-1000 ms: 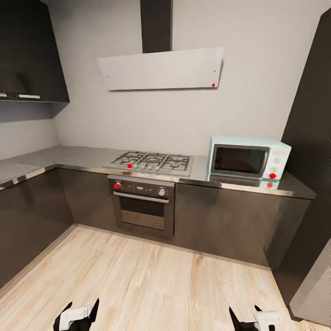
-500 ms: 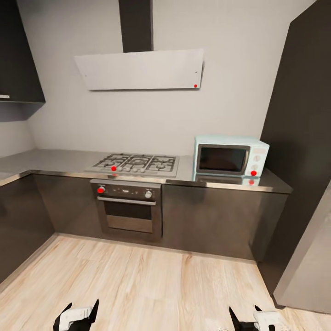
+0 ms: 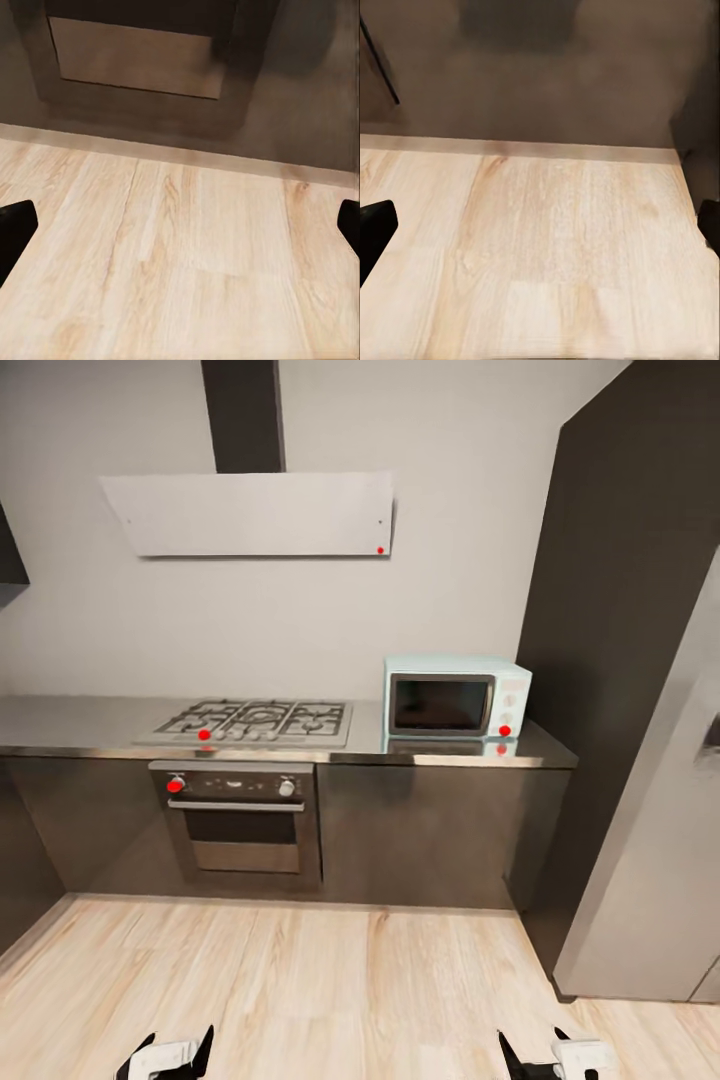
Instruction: Put the three can of soda from the living room inside the tash can in the kitchen.
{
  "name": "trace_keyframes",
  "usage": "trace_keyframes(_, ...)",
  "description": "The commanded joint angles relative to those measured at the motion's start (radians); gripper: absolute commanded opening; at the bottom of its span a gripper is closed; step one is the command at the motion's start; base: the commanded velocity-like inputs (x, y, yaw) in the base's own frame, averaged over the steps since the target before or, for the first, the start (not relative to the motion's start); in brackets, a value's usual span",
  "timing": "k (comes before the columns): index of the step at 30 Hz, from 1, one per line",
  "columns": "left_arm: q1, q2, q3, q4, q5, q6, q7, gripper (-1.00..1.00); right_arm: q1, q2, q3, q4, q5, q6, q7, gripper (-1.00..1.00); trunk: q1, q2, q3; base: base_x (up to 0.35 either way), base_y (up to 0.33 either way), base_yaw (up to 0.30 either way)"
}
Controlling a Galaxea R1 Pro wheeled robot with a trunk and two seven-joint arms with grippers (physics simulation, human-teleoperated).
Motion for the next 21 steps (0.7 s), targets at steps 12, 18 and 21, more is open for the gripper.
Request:
trace_keyframes(12,0.000,0.000,-0.005,0.001,0.000,-0.001,0.000,1.00,0.000,-0.001,0.000,0.002,0.000,0.000,-0.001,1.00,0.000,0.000,0.005,0.105,0.075,-0.246)
trace_keyframes(18,0.000,0.000,-0.007,0.001,0.000,-0.002,0.000,1.00,0.000,-0.002,0.000,0.002,0.000,0.000,0.000,1.00,0.000,0.000,0.007,0.222,0.176,-0.232)
trace_keyframes(21,0.000,0.000,-0.007,0.001,0.000,-0.002,0.000,1.00,0.000,-0.002,0.000,0.002,0.000,0.000,0.000,1.00,0.000,0.000,0.008,0.240,0.191,-0.219)
